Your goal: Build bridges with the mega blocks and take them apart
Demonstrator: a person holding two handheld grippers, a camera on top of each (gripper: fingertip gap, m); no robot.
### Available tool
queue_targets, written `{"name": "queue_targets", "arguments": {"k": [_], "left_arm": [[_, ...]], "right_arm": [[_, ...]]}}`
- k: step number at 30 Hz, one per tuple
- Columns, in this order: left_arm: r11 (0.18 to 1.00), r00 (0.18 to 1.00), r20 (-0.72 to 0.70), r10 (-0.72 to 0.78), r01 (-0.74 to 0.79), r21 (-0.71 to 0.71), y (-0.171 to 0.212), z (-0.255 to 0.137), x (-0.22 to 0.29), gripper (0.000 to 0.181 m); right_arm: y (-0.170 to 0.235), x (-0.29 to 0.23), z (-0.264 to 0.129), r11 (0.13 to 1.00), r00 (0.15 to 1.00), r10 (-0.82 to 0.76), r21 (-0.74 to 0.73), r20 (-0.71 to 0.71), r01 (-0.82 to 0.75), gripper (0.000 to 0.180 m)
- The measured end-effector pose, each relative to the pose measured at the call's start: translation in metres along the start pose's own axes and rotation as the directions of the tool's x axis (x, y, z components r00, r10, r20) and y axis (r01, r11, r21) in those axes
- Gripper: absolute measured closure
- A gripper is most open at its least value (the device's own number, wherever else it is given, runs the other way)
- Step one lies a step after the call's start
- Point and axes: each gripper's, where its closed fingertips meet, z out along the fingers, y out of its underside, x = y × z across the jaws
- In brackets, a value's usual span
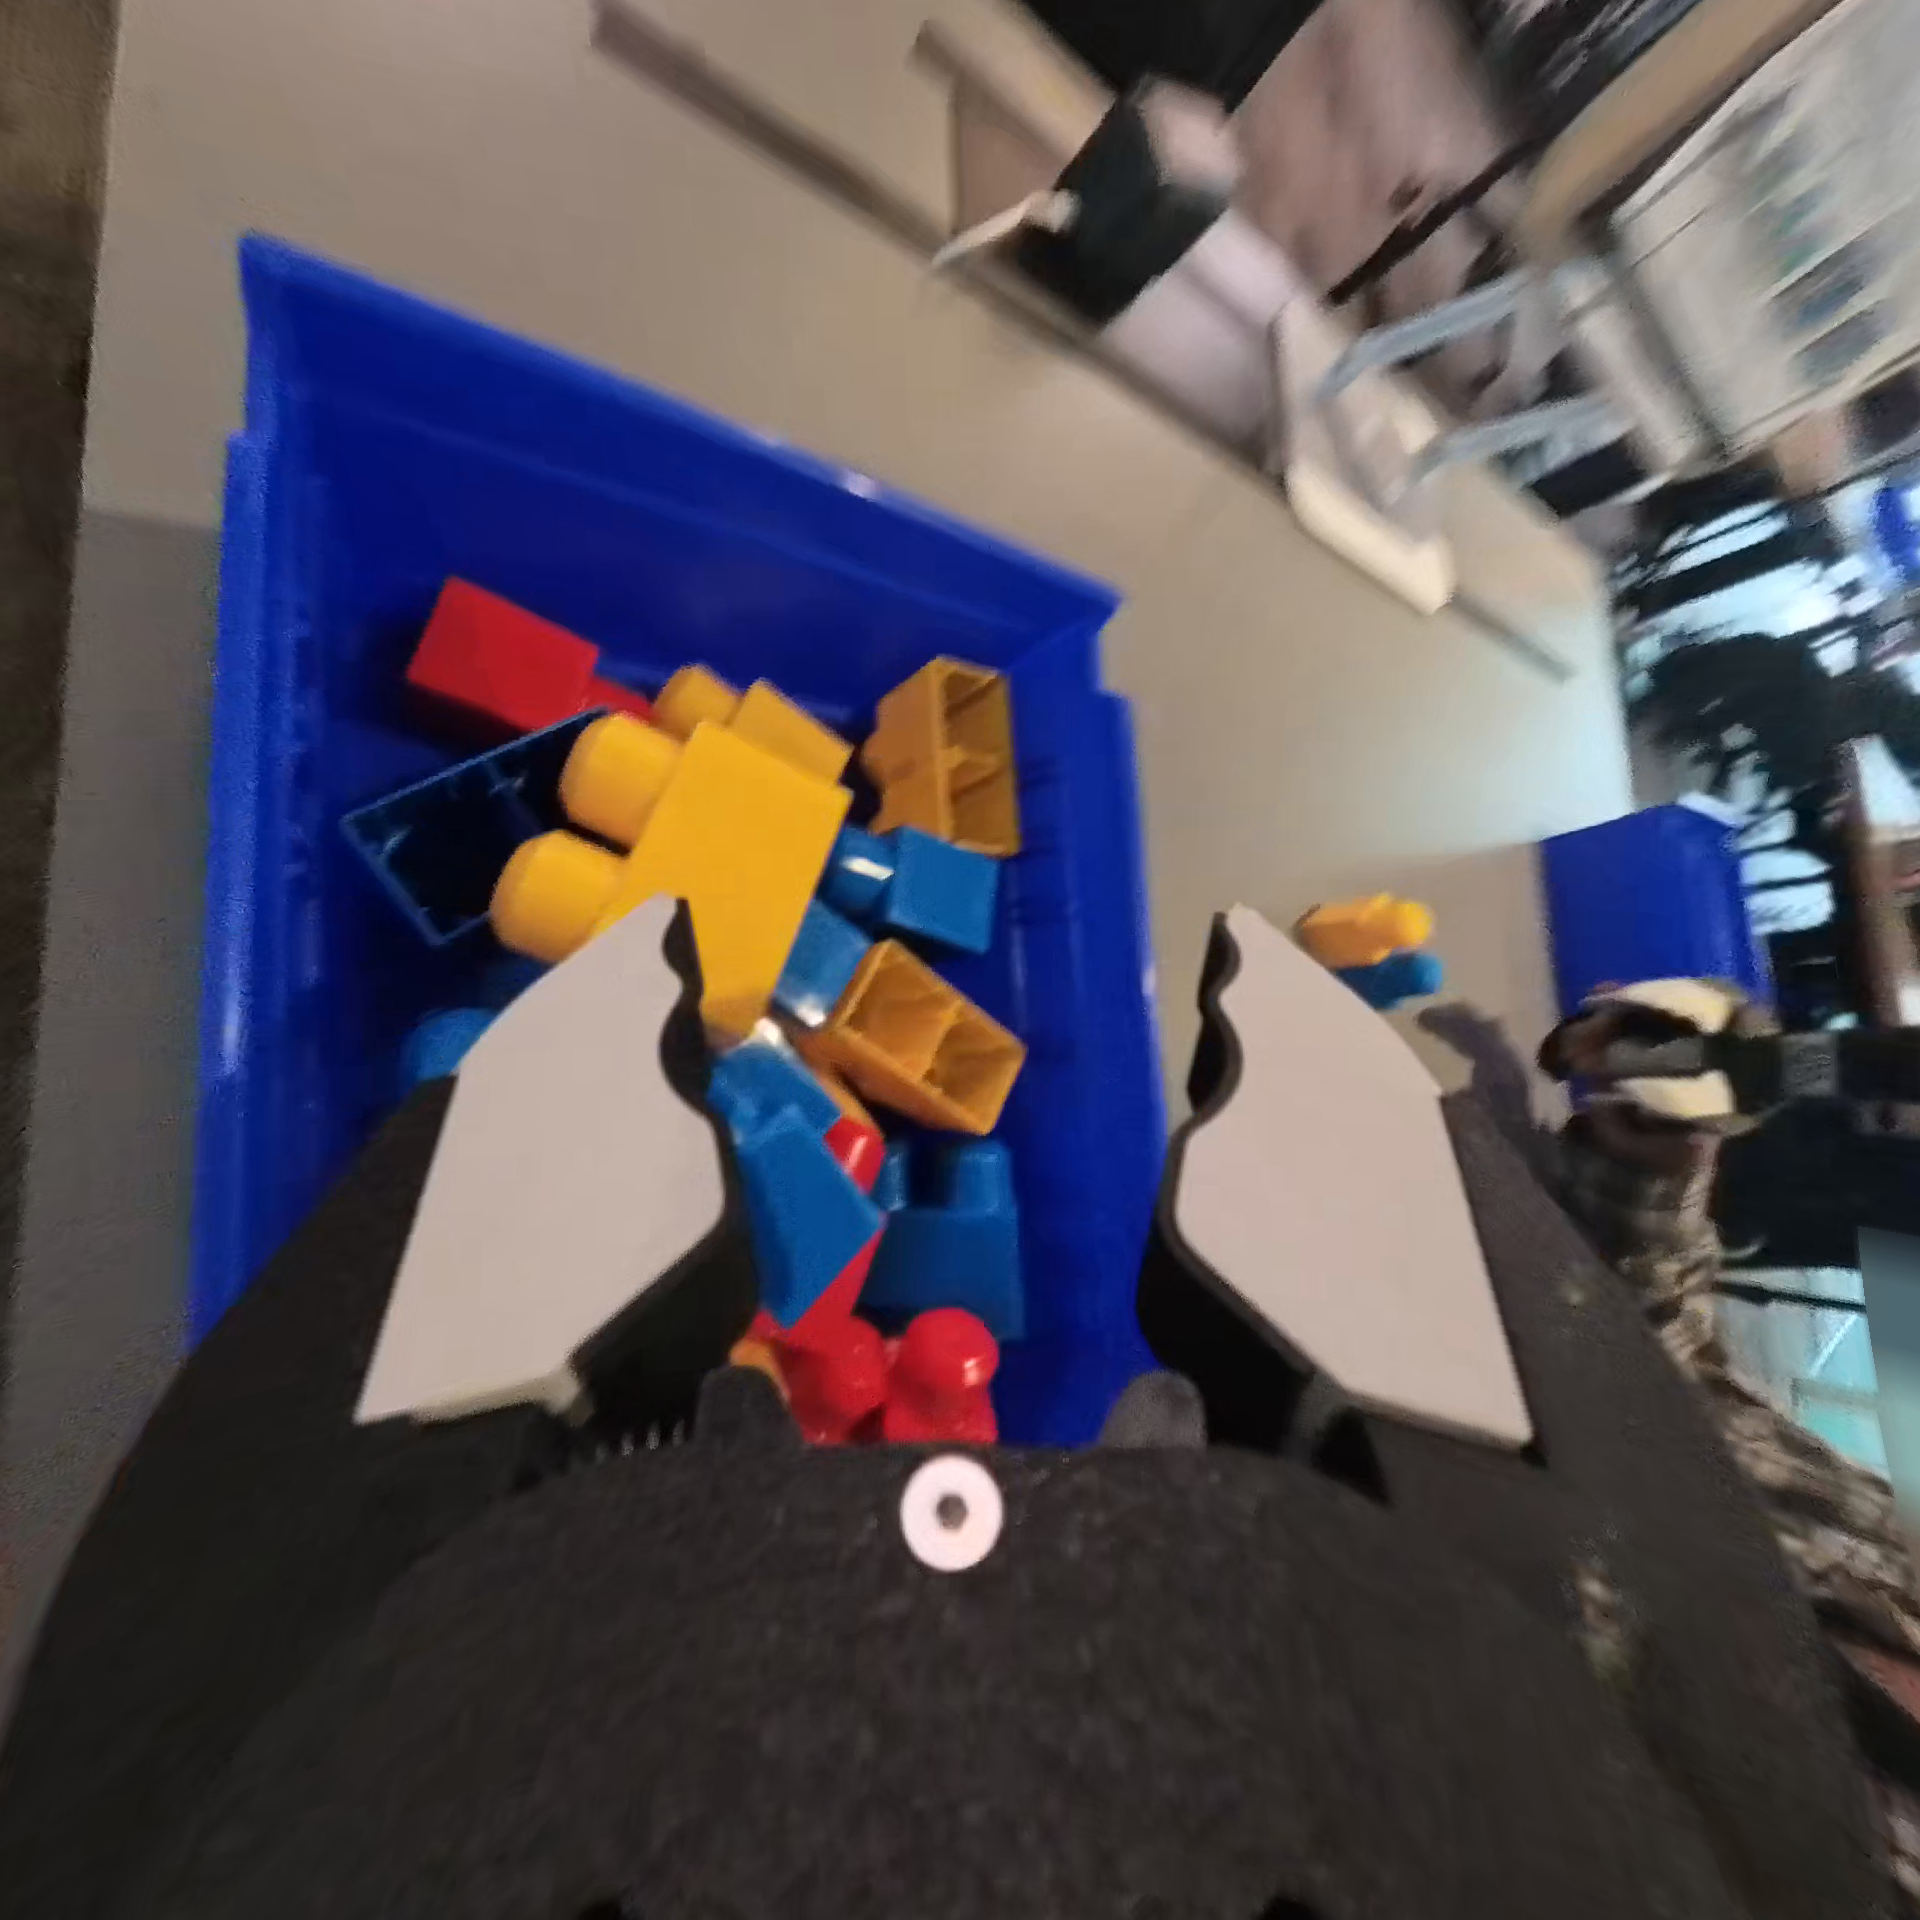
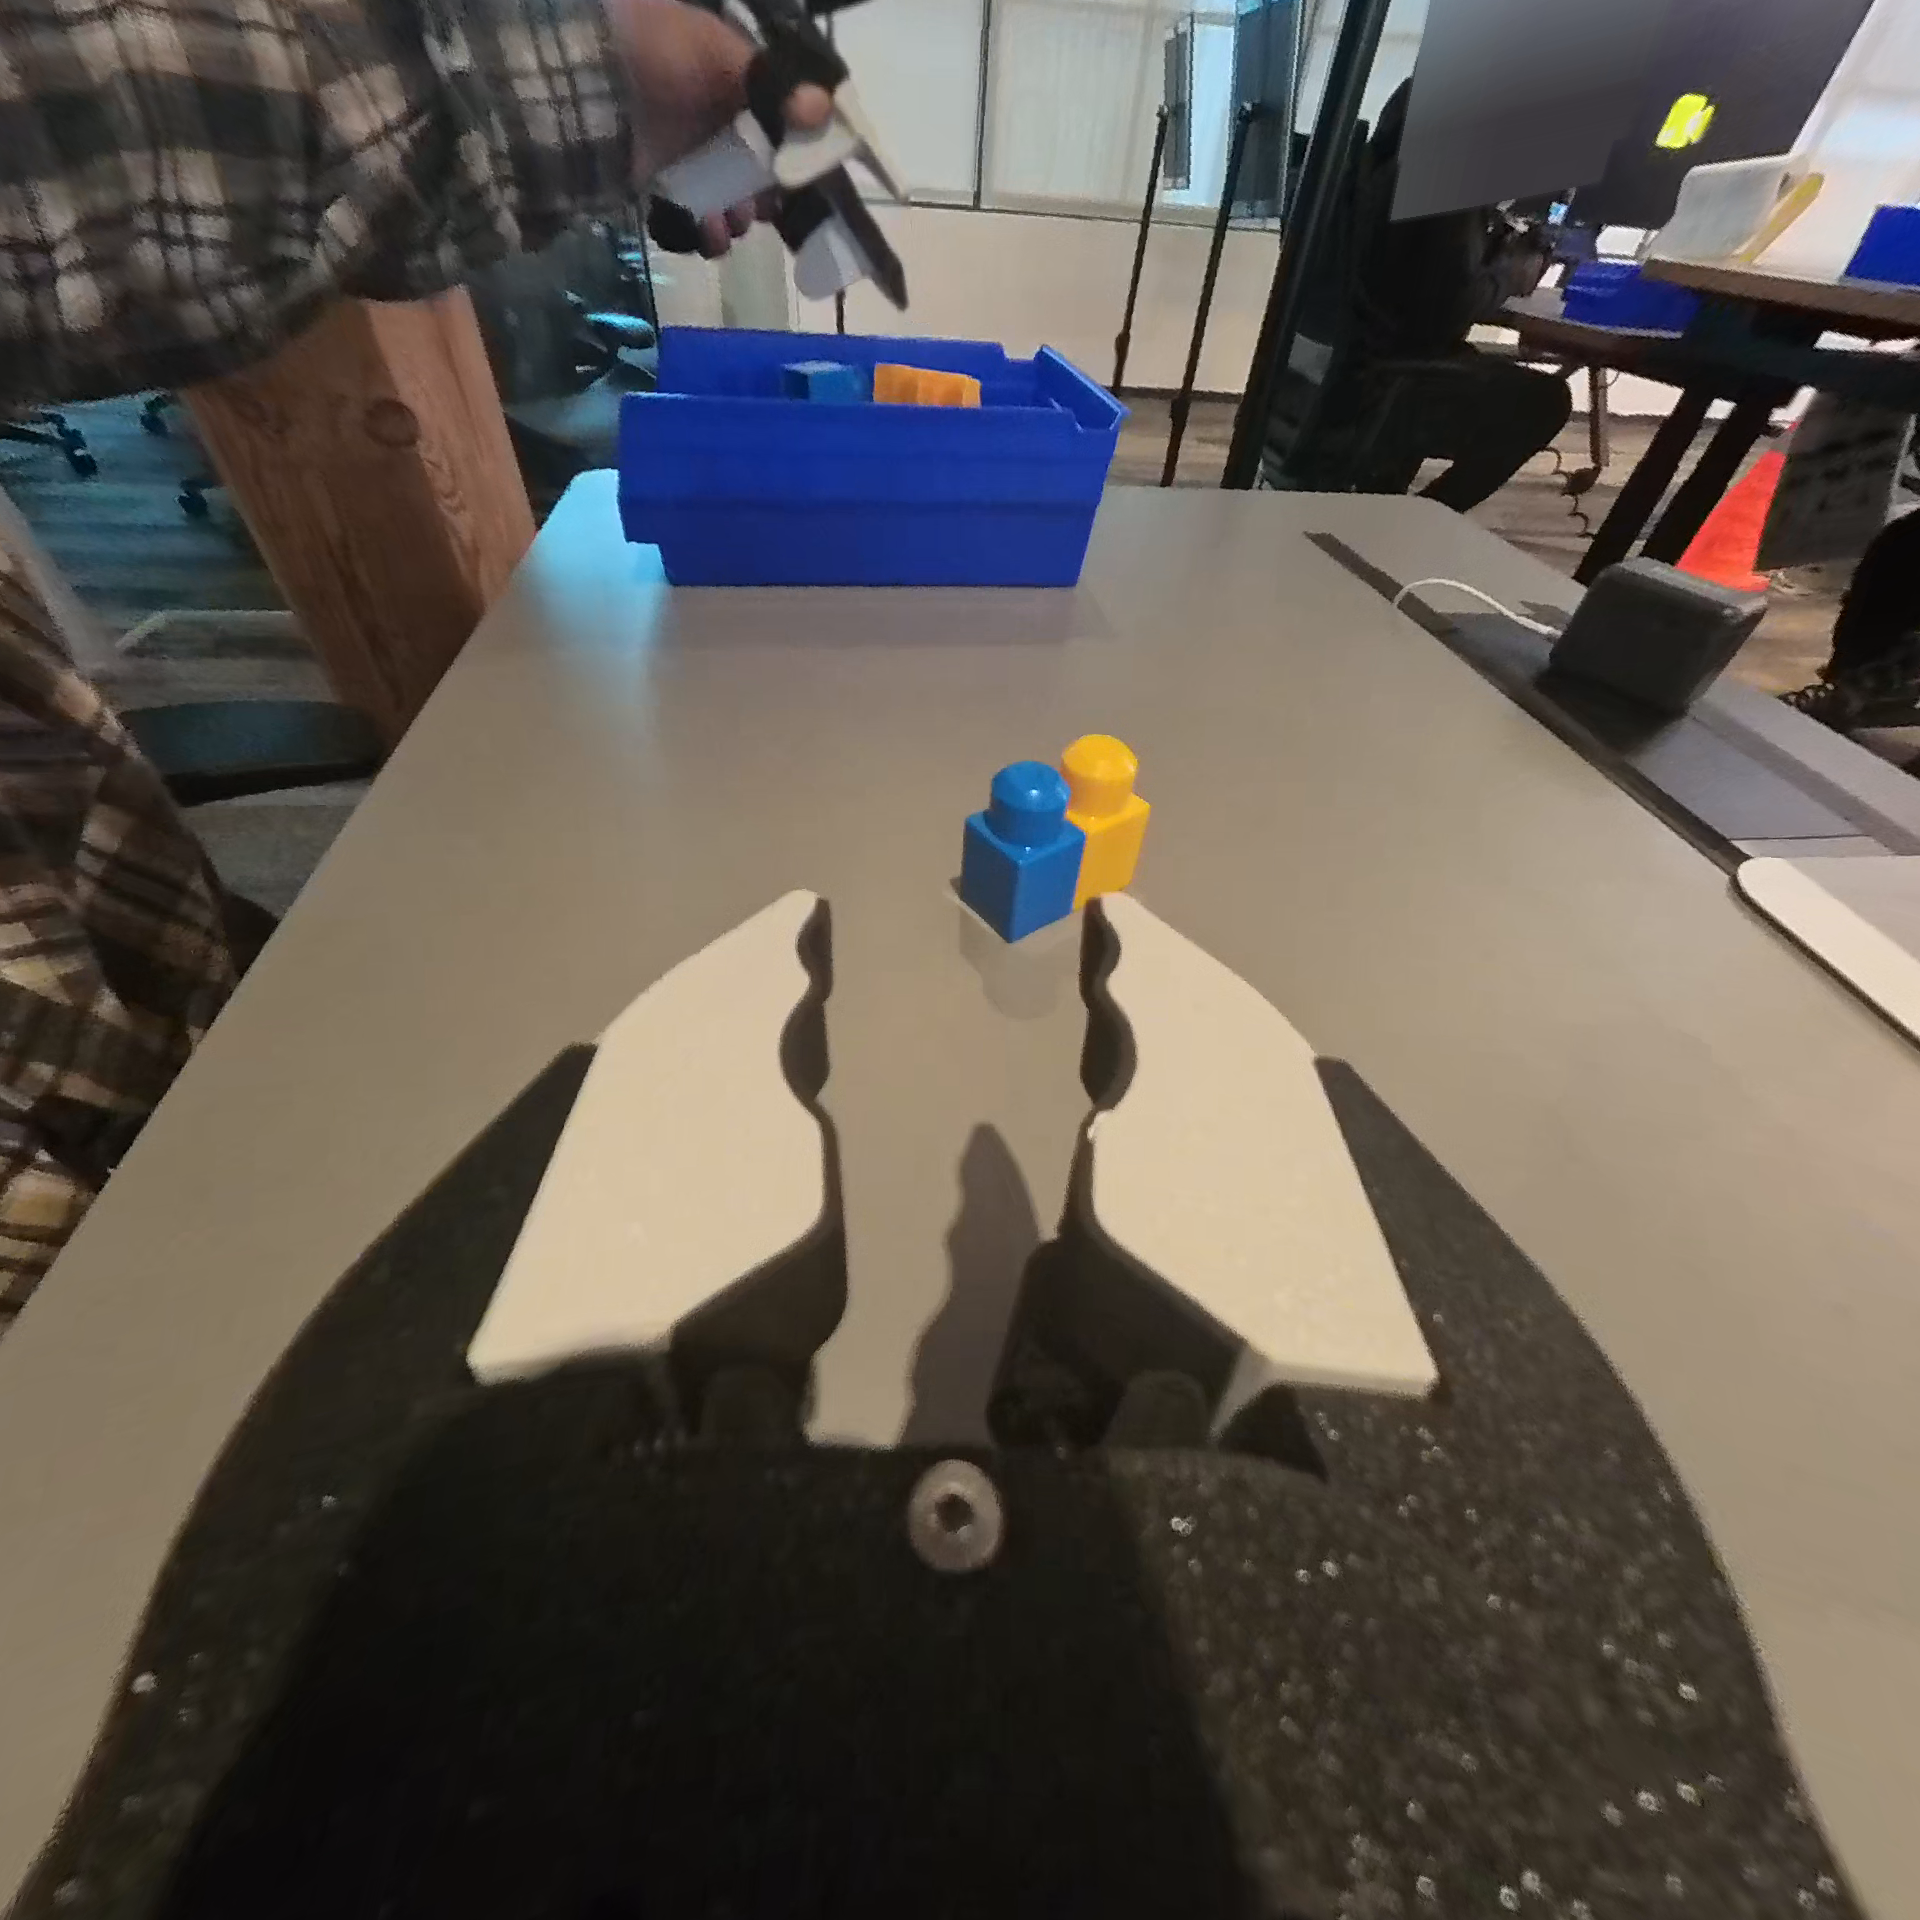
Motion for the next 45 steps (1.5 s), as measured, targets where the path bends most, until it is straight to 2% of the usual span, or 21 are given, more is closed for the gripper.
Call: {"name": "queue_targets", "arguments": {"k": [2,5,10,15,18,24,29,36,45], "left_arm": [[0.996,0.999,-0.041,0.023,-0.02,0.09,-0.004,-0.014,0.014,0.089],[0.989,0.998,-0.06,0.01,-0.001,0.149,0.002,-0.031,0.022,0.088],[0.97,0.987,-0.042,-0.157,0.162,0.183,0.012,-0.037,0.001,0.092],[0.935,0.951,0.02,-0.308,0.299,0.191,0.019,-0.017,-0.026,0.082],[0.939,0.94,0.093,-0.328,0.314,0.138,0.027,0.002,-0.036,0.073],[0.94,0.924,0.178,-0.34,0.339,0.036,0.032,0.031,-0.049,0.07],[0.94,0.923,0.19,-0.334,0.34,-0.002,0.028,0.042,-0.055,0.083],[0.95,0.926,0.235,-0.296,0.31,-0.027,0.029,0.043,-0.067,0.113],[0.979,0.944,0.279,-0.178,0.199,-0.05,0.027,0.051,-0.062,0.117]], "right_arm": [[-0.003,-0.001,-0.001,1.0,1.0,0.014,0.014,0.009,-0.014,0.135],[-0.006,-0.006,0.0,0.999,0.998,0.041,0.034,0.04,-0.043,0.135],[-0.006,-0.013,0.004,0.998,0.996,0.057,0.037,0.072,-0.06,0.137],[-0.01,-0.019,0.004,0.998,0.995,0.048,0.042,0.093,-0.052,0.14],[-0.015,-0.02,0.002,0.996,0.993,0.055,0.063,0.101,-0.062,0.142],[-0.02,-0.021,0.0,0.99,0.988,0.094,0.089,0.123,-0.105,0.144],[-0.02,-0.022,-0.001,0.99,0.986,0.103,0.085,0.129,-0.114,0.145],[-0.022,-0.022,-0.001,0.983,0.98,0.136,0.101,0.145,-0.151,0.146],[-0.025,-0.02,-0.002,0.981,0.981,0.134,0.123,0.138,-0.152,0.149]]}}
